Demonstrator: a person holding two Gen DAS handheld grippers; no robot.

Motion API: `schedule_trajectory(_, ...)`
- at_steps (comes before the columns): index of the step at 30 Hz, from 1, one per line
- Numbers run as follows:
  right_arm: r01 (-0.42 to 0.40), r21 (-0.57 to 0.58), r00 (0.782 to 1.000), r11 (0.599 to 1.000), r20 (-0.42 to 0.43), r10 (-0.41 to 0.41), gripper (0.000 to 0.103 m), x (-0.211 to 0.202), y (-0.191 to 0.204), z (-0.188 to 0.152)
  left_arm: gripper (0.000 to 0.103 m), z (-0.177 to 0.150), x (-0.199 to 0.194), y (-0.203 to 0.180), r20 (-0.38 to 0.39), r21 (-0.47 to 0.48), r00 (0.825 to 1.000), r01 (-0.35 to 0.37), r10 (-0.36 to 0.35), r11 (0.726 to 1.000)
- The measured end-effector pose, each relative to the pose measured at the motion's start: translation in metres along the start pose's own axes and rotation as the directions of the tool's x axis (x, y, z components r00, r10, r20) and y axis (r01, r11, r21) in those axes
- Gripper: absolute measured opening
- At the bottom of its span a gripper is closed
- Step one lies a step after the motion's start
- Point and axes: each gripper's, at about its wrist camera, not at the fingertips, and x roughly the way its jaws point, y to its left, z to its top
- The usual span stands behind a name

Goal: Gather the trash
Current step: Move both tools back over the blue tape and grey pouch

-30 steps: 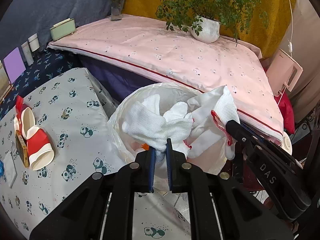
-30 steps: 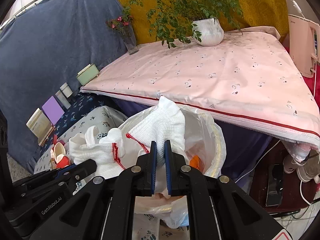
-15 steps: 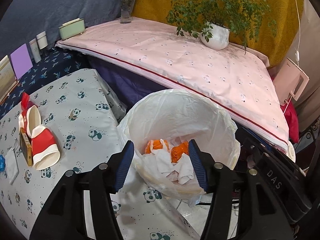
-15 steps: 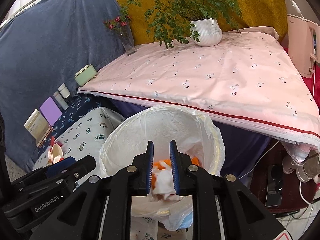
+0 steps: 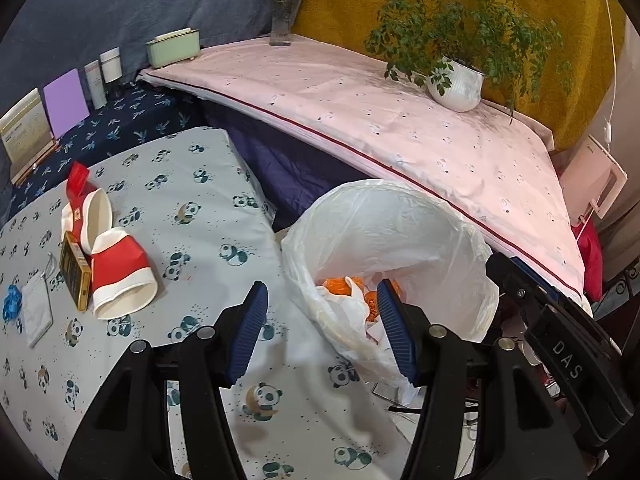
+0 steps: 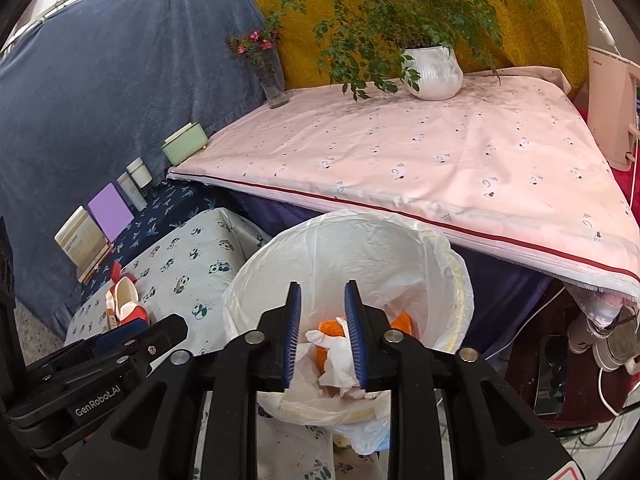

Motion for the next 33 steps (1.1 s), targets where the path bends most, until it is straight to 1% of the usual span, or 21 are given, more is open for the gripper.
schedule_trajectory(6, -0.018, -0.036, 1.0, 0.999, -0.006, 0.017, 0.028, -0.001, 0.023, -0.003, 0.054, -0.006, -0.009, 0.025, 0.008, -0.042, 1.0, -0.022, 0.022, 0.999)
schedule_trajectory(8, -0.023, -0.05, 1.0, 0.998, -0.008, 0.023, 0.032, -0.001, 0.032, -0.005, 0.054, -0.009, -0.013, 0.036, 0.01, -0.06, 1.0, -0.029, 0.03, 0.998)
schedule_trajectory(13, -0.046, -0.088, 0.999, 0.995, -0.022, 0.044, 0.034, 0.0, 0.056, -0.01, 0.054, -0.015, -0.022, 0.063, 0.016, -0.11, 0.999, -0.049, 0.051, 0.993)
schedule_trajectory(15, -0.056, -0.104, 0.998, 0.993, -0.028, 0.053, 0.036, 0.001, 0.067, -0.013, 0.055, -0.018, -0.026, 0.078, 0.018, -0.137, 0.998, -0.059, 0.062, 0.989)
schedule_trajectory(16, -0.061, -0.112, 0.998, 0.992, -0.03, 0.058, 0.04, 0.001, 0.073, -0.015, 0.055, -0.02, -0.028, 0.083, 0.018, -0.147, 0.998, -0.063, 0.067, 0.987)
schedule_trajectory(17, -0.067, -0.119, 0.998, 0.991, -0.031, 0.064, 0.042, 0.001, 0.078, -0.016, 0.055, -0.022, -0.03, 0.09, 0.02, -0.16, 0.997, -0.07, 0.074, 0.985)
schedule_trajectory(23, -0.109, -0.177, 0.993, 0.978, -0.056, 0.101, 0.044, 0.005, 0.116, -0.026, 0.056, -0.033, -0.042, 0.13, 0.022, -0.234, 0.993, -0.107, 0.115, 0.966)
schedule_trajectory(26, -0.128, -0.204, 0.991, 0.971, -0.07, 0.116, 0.047, 0.007, 0.134, -0.031, 0.06, -0.039, -0.049, 0.152, 0.026, -0.272, 0.99, -0.128, 0.14, 0.954)
schedule_trajectory(28, -0.144, -0.221, 0.988, 0.965, -0.083, 0.128, 0.047, 0.009, 0.148, -0.035, 0.062, -0.043, -0.054, 0.163, 0.03, -0.293, 0.987, -0.143, 0.159, 0.945)
schedule_trajectory(33, -0.179, -0.263, 0.981, 0.948, -0.115, 0.154, 0.047, 0.013, 0.178, -0.047, 0.062, -0.055, -0.064, 0.197, 0.025, -0.348, 0.98, -0.177, 0.198, 0.921)
